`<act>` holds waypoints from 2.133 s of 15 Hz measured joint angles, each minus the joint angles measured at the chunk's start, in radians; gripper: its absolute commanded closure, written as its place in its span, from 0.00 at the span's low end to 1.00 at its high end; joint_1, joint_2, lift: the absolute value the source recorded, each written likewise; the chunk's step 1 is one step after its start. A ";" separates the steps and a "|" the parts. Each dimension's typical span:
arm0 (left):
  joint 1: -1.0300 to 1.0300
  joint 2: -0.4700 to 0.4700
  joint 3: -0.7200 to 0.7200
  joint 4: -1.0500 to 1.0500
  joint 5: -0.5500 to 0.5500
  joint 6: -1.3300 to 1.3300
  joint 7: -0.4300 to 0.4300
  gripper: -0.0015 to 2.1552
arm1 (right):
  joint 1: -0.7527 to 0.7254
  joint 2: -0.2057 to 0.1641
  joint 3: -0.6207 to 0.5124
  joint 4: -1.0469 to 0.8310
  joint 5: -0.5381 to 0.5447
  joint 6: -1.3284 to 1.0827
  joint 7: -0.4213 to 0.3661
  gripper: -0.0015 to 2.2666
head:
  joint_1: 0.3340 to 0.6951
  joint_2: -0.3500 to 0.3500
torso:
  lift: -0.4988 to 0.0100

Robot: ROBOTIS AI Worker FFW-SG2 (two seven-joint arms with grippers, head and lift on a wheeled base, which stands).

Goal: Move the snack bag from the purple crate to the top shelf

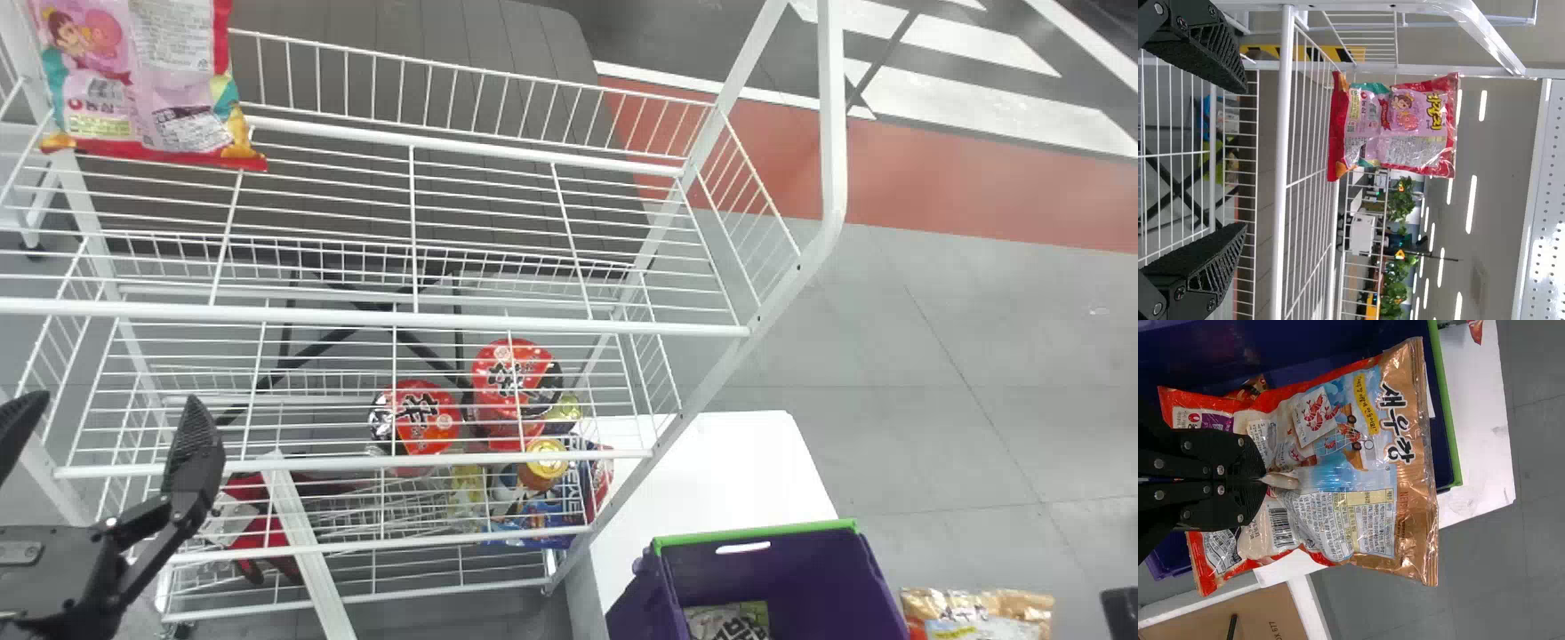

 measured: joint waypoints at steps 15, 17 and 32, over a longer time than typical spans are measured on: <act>-0.004 -0.005 -0.001 0.008 -0.001 0.000 0.000 0.05 | 0.001 0.005 0.002 -0.006 0.000 -0.007 0.000 0.91 | 1.00 0.00 | 0.90; -0.004 -0.005 -0.001 0.008 -0.002 0.000 0.000 0.05 | 0.001 0.005 0.003 -0.008 -0.001 -0.005 0.001 0.91 | 1.00 0.00 | 0.92; -0.017 -0.005 -0.012 0.023 -0.007 0.004 0.002 0.05 | 0.001 0.006 0.001 -0.015 -0.016 -0.005 0.002 0.91 | 1.00 0.00 | 1.00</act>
